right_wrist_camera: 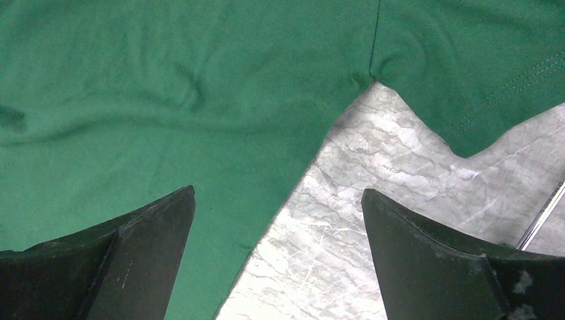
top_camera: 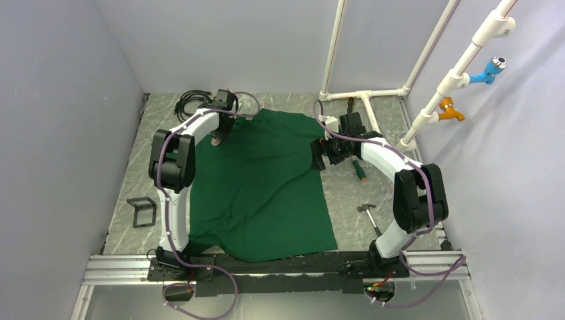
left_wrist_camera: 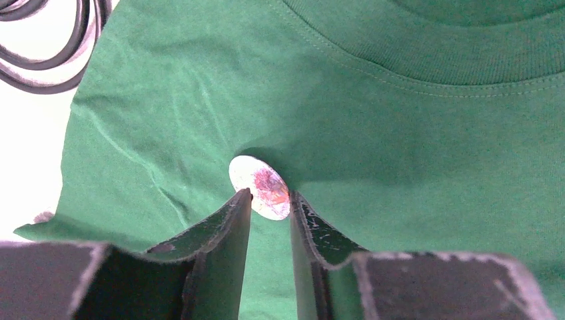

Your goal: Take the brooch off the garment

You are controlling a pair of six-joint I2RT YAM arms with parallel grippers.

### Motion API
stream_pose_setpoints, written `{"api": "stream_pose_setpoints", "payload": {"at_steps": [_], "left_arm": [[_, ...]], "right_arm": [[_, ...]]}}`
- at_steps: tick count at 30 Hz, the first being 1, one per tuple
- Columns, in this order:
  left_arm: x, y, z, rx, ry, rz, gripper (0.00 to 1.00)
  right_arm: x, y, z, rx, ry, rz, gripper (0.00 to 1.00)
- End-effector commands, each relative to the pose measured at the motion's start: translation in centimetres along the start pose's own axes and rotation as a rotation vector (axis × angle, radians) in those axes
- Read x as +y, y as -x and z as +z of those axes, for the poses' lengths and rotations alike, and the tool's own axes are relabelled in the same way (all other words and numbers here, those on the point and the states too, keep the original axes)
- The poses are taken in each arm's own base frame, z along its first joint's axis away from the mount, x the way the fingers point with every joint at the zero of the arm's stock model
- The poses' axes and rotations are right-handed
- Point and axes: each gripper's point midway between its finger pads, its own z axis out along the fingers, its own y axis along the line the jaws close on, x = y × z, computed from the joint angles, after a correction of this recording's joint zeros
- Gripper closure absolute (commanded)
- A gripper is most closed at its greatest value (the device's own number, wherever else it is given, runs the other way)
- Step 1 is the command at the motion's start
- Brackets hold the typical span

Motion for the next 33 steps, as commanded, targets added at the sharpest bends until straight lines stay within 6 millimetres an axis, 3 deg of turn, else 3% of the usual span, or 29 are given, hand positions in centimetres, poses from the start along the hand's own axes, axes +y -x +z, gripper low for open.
{"api": "stream_pose_setpoints", "payload": {"at_steps": [1, 7, 15, 17, 33], "left_arm": [[1.5, 1.2, -1.2, -0.034, 0.015, -0.048, 0.69], [2.6, 1.1, -1.6, -0.038, 0.014, -0.073, 0.85], [3.2, 1.3, -2.1, -0.057, 0.029, -0.076, 0.93], [3.3, 1.5, -2.3, -0.063, 0.027, -0.078, 0.99], [3.4, 2.2, -3.6, -0.100, 0.027, -0.054, 1.00]], "right_arm": [[-0.3, 2.0, -0.6, -0.045, -0.015, -0.038, 0.00], [-0.3, 2.0, -0.6, -0.045, -0.015, -0.038, 0.00], [-0.2, 2.0, -0.6, -0.044, -0.010, -0.039, 0.00], [-0.2, 2.0, -0.6, -0.042, -0.010, -0.038, 0.00], [-0.2, 1.8, -0.5, -0.036, -0.007, -0.038, 0.00]]}}
